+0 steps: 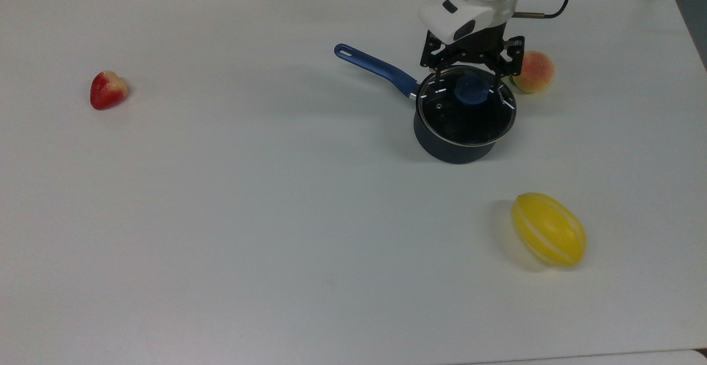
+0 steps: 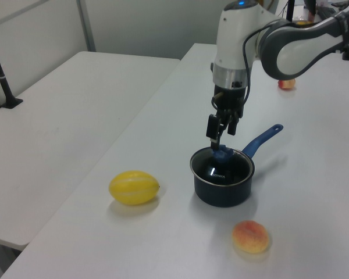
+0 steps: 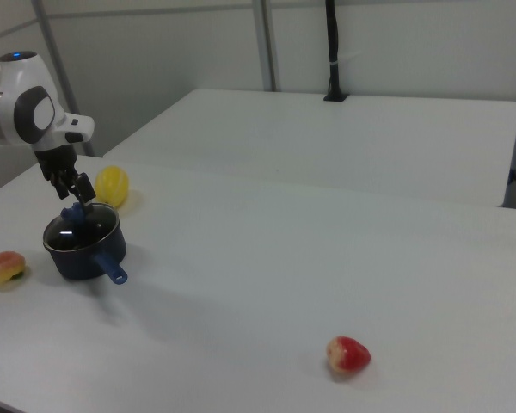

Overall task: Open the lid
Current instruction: 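Lower the open gripper over the blue knob of the glass lid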

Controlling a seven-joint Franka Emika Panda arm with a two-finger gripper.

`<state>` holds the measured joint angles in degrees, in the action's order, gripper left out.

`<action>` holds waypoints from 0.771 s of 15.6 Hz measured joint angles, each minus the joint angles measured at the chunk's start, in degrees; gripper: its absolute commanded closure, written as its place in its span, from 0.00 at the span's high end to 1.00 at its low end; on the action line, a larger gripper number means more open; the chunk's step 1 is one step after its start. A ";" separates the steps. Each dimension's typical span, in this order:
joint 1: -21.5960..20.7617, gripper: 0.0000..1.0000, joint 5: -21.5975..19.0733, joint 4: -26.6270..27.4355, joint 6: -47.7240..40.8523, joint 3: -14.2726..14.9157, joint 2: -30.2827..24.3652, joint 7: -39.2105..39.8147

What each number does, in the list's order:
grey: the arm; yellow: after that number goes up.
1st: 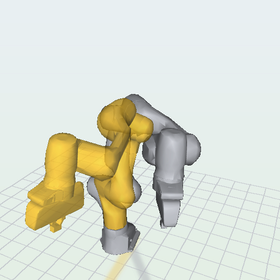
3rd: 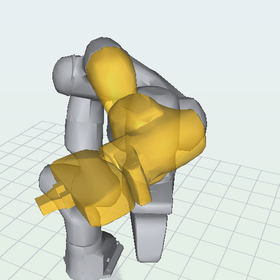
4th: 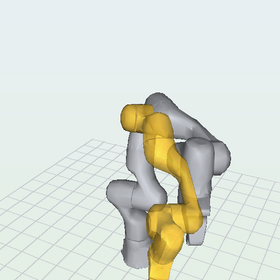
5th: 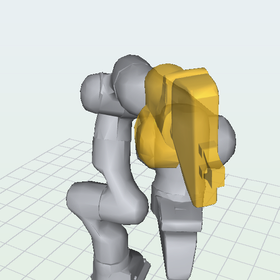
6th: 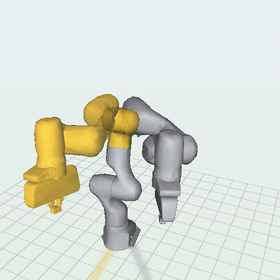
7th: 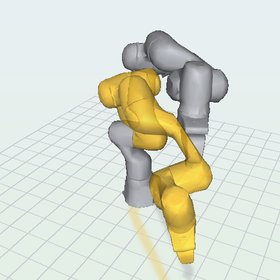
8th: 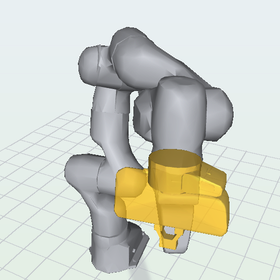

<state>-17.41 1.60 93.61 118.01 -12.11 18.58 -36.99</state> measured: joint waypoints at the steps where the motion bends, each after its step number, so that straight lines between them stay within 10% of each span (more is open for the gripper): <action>1: -0.02 1.00 0.03 0.00 0.08 0.00 0.25 -0.01; 12: -0.15 1.00 1.21 -0.01 1.60 -0.66 2.39 -0.02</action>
<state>-17.56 2.81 93.61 119.61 -12.76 20.97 -37.01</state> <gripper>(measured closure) 0.000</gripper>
